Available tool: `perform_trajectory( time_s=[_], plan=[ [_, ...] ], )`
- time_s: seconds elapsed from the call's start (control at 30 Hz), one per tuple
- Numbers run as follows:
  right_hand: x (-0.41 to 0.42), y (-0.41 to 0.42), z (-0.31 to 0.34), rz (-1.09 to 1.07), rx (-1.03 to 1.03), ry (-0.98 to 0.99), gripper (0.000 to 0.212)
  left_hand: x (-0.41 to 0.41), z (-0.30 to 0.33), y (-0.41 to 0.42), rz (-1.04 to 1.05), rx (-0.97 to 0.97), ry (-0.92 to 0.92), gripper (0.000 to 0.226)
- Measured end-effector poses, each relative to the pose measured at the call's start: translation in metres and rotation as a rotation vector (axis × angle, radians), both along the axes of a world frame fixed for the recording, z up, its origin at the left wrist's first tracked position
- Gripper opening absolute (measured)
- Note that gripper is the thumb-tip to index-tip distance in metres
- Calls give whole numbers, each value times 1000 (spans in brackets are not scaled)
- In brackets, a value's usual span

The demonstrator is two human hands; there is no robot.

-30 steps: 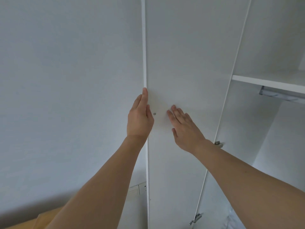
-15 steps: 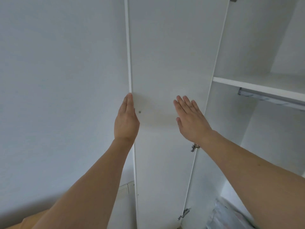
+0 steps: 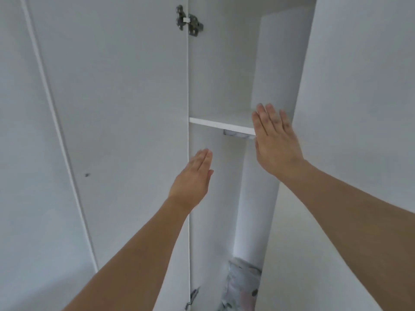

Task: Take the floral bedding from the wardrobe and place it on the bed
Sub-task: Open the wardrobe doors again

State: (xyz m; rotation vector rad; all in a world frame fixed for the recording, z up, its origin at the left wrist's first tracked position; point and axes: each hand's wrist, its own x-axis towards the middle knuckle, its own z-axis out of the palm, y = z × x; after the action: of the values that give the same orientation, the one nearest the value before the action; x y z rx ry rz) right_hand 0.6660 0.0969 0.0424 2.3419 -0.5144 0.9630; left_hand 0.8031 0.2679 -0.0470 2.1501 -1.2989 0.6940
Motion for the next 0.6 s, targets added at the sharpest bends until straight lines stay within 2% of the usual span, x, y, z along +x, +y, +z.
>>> perform_trajectory(
  time_s=[0.23, 0.4, 0.6],
  plan=[
    [-25, -44, 5, -283, -79, -78, 62, -6, -21, -108, -358, 211, 104, 50],
    [-26, -50, 2, -378, -95, -65, 59, -16, -24, -152, -734, 289, 403, 31],
    [-16, -40, -6, -448, -75, -116, 33, -9, -34, -173, -983, 282, 855, 44]
  ],
)
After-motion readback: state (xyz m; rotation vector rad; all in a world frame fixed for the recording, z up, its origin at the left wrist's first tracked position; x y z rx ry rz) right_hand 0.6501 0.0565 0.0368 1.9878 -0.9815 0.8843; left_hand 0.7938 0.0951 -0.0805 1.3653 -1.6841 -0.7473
